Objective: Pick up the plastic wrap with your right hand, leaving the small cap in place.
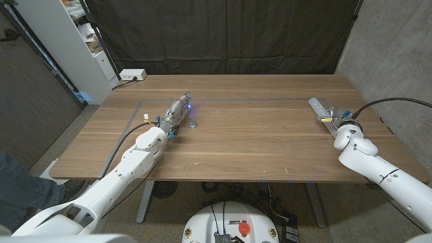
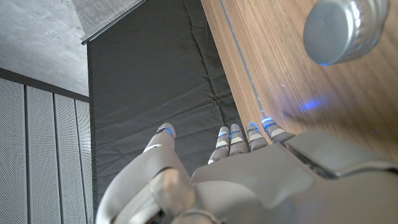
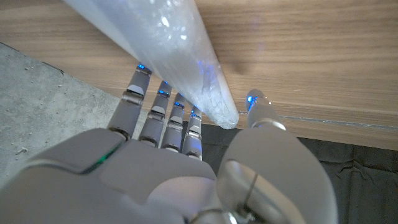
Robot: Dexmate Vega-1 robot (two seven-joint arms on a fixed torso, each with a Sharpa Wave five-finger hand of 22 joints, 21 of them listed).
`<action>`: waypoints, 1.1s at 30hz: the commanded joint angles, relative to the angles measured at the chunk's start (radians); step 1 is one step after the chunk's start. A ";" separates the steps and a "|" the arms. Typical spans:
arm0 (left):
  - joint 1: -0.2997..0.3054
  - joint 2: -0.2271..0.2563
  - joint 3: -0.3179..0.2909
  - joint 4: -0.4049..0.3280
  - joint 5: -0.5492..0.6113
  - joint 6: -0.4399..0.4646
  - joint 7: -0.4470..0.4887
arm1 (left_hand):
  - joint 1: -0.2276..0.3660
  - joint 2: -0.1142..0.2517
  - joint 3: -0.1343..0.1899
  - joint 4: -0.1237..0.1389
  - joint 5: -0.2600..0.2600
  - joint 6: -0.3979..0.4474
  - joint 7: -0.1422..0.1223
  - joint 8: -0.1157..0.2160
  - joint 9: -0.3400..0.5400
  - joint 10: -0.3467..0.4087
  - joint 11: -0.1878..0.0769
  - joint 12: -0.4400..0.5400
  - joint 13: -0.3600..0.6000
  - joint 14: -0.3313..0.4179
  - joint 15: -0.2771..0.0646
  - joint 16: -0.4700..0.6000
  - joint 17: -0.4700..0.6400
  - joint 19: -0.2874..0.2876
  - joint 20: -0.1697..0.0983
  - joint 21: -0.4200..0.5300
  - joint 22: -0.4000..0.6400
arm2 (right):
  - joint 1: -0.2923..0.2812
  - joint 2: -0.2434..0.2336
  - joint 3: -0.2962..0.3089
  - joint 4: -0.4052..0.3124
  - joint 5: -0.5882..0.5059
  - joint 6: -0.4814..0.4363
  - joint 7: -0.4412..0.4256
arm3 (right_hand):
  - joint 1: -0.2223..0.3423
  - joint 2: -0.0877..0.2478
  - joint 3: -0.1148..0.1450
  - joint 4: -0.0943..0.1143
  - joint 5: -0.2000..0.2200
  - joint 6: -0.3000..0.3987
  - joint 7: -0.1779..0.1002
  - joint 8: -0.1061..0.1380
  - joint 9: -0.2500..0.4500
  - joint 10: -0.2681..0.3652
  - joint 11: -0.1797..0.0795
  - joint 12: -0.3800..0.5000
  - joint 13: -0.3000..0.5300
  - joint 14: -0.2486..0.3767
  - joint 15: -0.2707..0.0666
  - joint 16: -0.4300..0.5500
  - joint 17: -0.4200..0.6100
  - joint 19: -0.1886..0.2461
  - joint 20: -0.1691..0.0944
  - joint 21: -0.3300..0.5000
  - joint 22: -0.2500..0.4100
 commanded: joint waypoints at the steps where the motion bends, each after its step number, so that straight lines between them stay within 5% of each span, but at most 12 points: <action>1: 0.008 0.001 -0.003 -0.003 0.000 0.002 0.008 | -0.003 0.003 0.001 -0.005 -0.001 0.007 0.005 0.003 0.005 -0.003 -0.002 0.007 0.003 0.003 0.002 0.002 0.004 -0.002 0.003 -0.002 0.004 | 0.016 0.009 -0.010 0.020 -0.011 -0.013 0.001 | 0.015 0.006 0.013 -0.002 0.006 0.018 0.001 0.002 0.000 0.019 -0.002 0.002 0.005 0.022 -0.002 0.008 0.004 0.016 -0.003 0.003 0.002; 25: 0.030 0.012 -0.010 -0.024 -0.009 0.007 0.011 | -0.006 0.005 0.001 -0.008 -0.001 0.009 0.005 0.003 0.005 -0.003 -0.003 0.007 0.003 0.004 0.002 0.002 0.004 0.002 0.005 -0.010 0.005 | 0.050 0.032 -0.049 0.054 -0.047 -0.067 0.021 | 0.122 0.054 0.040 -0.021 -0.013 0.081 -0.007 0.010 0.001 0.083 -0.034 0.006 0.008 0.098 -0.030 0.038 0.017 0.066 -0.038 0.003 0.004; 33: 0.035 0.019 -0.014 -0.035 -0.008 0.010 0.016 | -0.007 0.006 0.001 -0.009 -0.001 0.010 0.004 0.003 0.005 -0.002 -0.002 0.007 0.003 0.004 0.002 0.002 0.004 0.004 0.005 -0.013 0.005 | 0.071 0.044 -0.077 0.061 -0.077 -0.107 0.027 | 0.193 0.071 0.035 -0.023 -0.039 0.131 -0.008 0.018 0.003 0.128 -0.052 0.009 0.010 0.155 -0.064 0.073 0.036 0.137 -0.089 0.021 0.007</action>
